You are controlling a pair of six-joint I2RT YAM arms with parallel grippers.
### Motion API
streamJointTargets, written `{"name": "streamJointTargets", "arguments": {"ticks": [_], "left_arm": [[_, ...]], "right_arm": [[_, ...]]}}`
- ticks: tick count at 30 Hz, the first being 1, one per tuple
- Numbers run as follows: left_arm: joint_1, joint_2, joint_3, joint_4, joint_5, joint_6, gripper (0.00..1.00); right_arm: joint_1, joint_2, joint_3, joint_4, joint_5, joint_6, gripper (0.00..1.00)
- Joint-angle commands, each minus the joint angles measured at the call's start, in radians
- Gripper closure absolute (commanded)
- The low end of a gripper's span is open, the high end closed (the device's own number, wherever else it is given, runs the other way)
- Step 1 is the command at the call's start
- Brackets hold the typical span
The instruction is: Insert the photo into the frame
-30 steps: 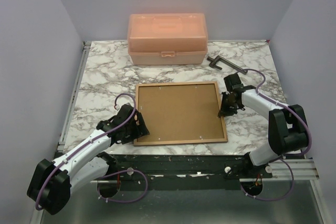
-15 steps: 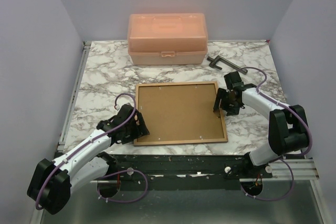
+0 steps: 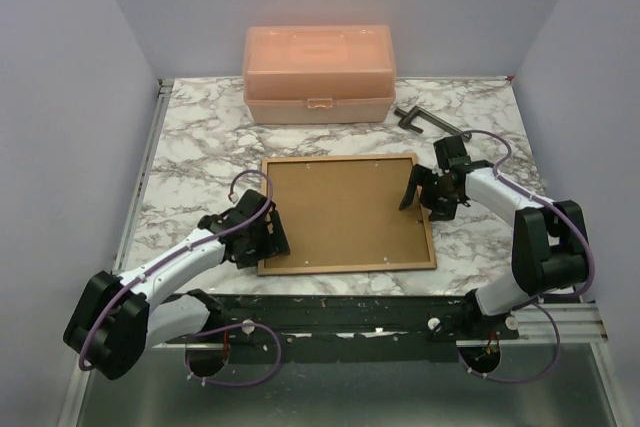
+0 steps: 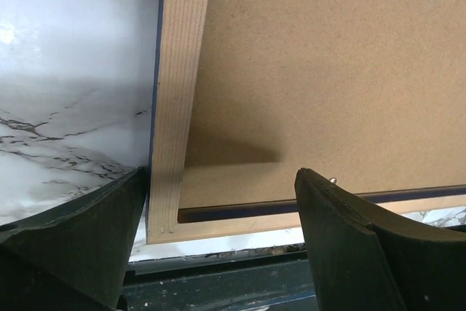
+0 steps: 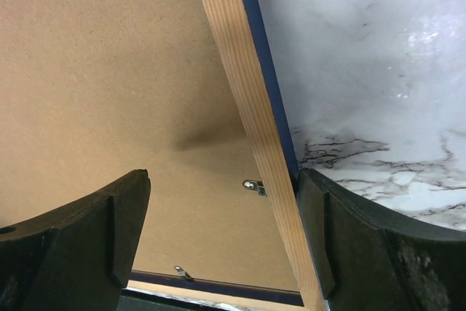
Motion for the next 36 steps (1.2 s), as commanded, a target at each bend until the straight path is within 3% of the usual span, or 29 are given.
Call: {"name": "streamJointTargets", "arguments": {"ticks": [1, 18, 27, 36], "left_arm": [[-0.056, 0.014, -0.038, 0.115, 0.069, -0.037, 0.16], [-0.418, 0.072, -0.026, 0.143, -0.018, -0.298, 0.16], [-0.378, 0.084, 0.083, -0.024, -0.134, -0.264, 0.04], [-0.151, 0.106, 0.082, -0.021, -0.127, -0.144, 0.03]], "right_arm": [[-0.021, -0.001, -0.017, 0.020, -0.089, 0.010, 0.10], [-0.072, -0.024, -0.045, -0.014, -0.042, -0.026, 0.10], [-0.075, -0.017, -0.028, -0.017, -0.040, -0.040, 0.08], [-0.077, -0.014, -0.031, -0.011, -0.051, -0.042, 0.08]]}}
